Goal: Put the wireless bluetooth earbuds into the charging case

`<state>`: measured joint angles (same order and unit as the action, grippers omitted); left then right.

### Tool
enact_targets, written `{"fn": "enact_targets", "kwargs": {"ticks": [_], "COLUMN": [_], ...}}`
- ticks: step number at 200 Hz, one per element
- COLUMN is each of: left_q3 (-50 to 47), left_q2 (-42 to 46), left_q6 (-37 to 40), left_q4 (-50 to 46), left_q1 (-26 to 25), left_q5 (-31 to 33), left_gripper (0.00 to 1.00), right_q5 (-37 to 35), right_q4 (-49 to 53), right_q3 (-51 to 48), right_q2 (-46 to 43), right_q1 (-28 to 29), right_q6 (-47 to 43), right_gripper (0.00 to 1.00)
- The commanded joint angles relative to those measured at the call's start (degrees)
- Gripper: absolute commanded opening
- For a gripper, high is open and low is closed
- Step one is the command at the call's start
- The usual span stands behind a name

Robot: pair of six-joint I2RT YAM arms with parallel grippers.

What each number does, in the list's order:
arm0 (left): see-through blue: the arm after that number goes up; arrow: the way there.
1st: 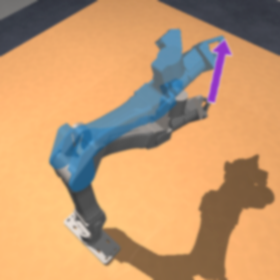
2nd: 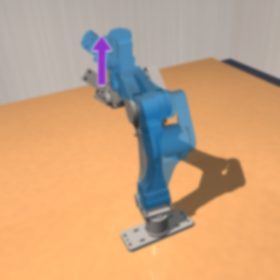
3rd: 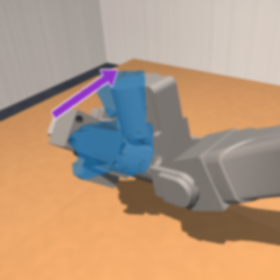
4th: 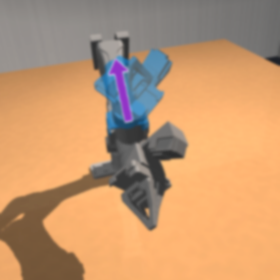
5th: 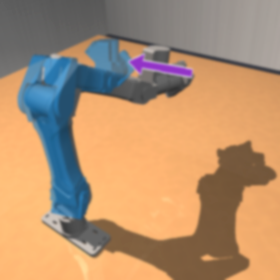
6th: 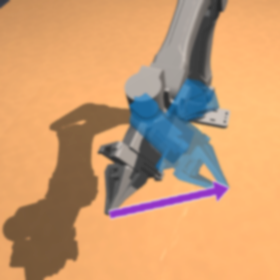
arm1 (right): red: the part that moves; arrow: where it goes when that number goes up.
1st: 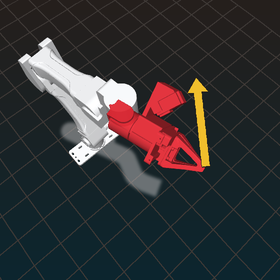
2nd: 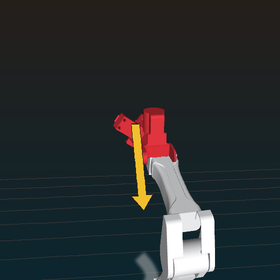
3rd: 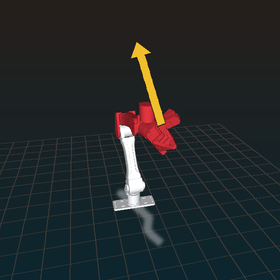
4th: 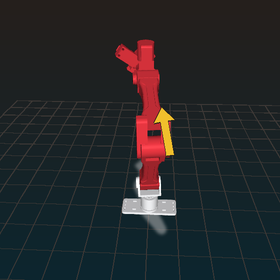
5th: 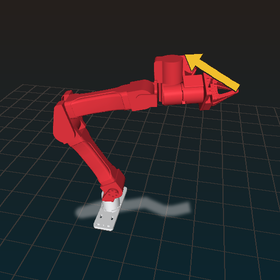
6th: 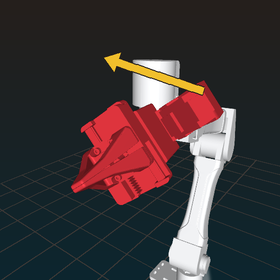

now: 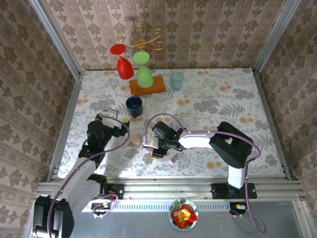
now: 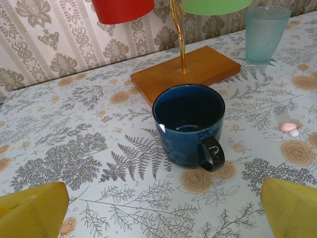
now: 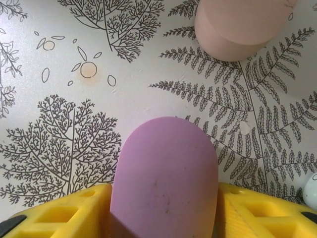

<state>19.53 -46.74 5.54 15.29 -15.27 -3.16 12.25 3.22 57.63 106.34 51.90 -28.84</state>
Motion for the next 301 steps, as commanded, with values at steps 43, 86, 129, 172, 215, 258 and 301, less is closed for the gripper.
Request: {"fn": "enact_targets", "kwargs": {"ticks": [43,86,129,172,215,258,301], "left_q3": [0.07,-0.75,-3.27,-2.10,-3.65,-1.24,3.76], "left_q2": [0.12,0.14,1.41,0.03,-5.10,-10.99,-18.51], "left_q6": [-0.43,-1.70,-1.71,2.09,4.95,4.69,2.43], "left_q4": [0.55,2.60,11.25,14.88,23.50,22.92,23.32], "left_q1": [0.33,0.33,0.05,-5.28,-12.38,-15.85,-17.08], "left_q5": [-1.27,0.38,-8.02,-14.16,-27.29,-41.56,-49.40], "left_gripper": [1.00,1.00,1.00,1.00,1.00,0.98,0.95], "right_q5": [0.56,1.72,3.99,5.68,6.33,11.49,21.39], "right_q4": [4.91,4.57,5.47,9.01,16.62,20.59,21.92], "right_q3": [-0.15,0.14,-0.96,-2.13,-0.42,1.64,2.49], "right_q2": [-1.00,-1.54,-7.92,-17.19,-24.64,-29.56,-31.60], "right_q1": [-0.84,-0.84,-3.07,-8.62,-14.09,-15.42,-15.42], "right_q6": [-1.54,-1.28,-0.35,-0.26,-2.51,-2.55,-2.56], "right_gripper": [0.48,0.36,0.34,0.33,0.33,0.32,0.32]}}
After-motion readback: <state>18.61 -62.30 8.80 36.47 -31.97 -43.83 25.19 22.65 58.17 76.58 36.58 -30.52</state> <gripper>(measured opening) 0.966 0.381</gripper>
